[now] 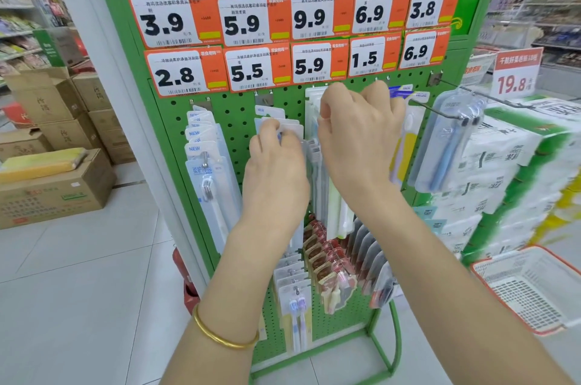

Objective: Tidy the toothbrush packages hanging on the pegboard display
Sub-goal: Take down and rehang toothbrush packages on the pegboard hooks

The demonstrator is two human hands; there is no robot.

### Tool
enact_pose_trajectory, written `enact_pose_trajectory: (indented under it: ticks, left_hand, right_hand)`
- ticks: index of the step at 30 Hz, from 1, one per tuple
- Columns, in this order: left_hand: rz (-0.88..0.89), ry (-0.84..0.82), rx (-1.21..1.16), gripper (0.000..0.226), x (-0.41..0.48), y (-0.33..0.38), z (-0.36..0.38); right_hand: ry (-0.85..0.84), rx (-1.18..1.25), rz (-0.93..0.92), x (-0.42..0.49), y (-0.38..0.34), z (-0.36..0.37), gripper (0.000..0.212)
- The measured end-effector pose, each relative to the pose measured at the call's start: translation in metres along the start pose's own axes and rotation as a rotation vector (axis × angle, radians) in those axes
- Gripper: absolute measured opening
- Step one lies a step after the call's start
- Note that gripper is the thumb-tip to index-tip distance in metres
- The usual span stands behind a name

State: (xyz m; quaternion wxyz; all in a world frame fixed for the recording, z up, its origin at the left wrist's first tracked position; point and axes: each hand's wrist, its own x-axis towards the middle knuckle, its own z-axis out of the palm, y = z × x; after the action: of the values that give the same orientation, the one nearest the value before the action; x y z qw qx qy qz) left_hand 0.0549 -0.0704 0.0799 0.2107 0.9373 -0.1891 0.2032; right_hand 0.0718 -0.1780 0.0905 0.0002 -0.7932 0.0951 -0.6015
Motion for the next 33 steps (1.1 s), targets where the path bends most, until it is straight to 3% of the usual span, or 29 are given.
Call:
enact_pose_trajectory:
  ticks: [9, 13, 16, 19, 26, 30, 33]
  left_hand:
    - [-0.029, 0.019, -0.001, 0.041, -0.001, 0.001, 0.003]
    - [-0.021, 0.133, -0.093, 0.052, -0.015, 0.005, 0.005]
    - [-0.011, 0.273, -0.288, 0.056, -0.044, 0.014, 0.013]
    - [0.021, 0.233, -0.554, 0.045, -0.071, 0.018, 0.034]
    - [-0.076, 0.334, -0.633, 0.040, -0.100, 0.019, 0.062]
    - [-0.139, -0.089, -0.903, 0.033, -0.102, 0.029, 0.075]
    - [-0.193, -0.183, -1.008, 0.024, -0.102, 0.029, 0.088]
  right_hand:
    - [0.081, 0.209, 0.041, -0.029, 0.017, -0.028, 0.024]
    - [-0.070, 0.413, 0.147, -0.047, 0.031, -0.041, 0.023]
    - [-0.240, 0.581, 0.261, -0.058, 0.044, -0.055, 0.024]
    - [-0.366, 0.727, 0.371, -0.069, 0.055, -0.069, 0.029]
    - [-0.480, 0.908, 0.590, -0.089, 0.079, -0.075, 0.035]
    - [-0.487, 1.027, 0.695, -0.094, 0.081, -0.071, 0.033]
    - [-0.497, 1.071, 0.760, -0.105, 0.085, -0.063, 0.027]
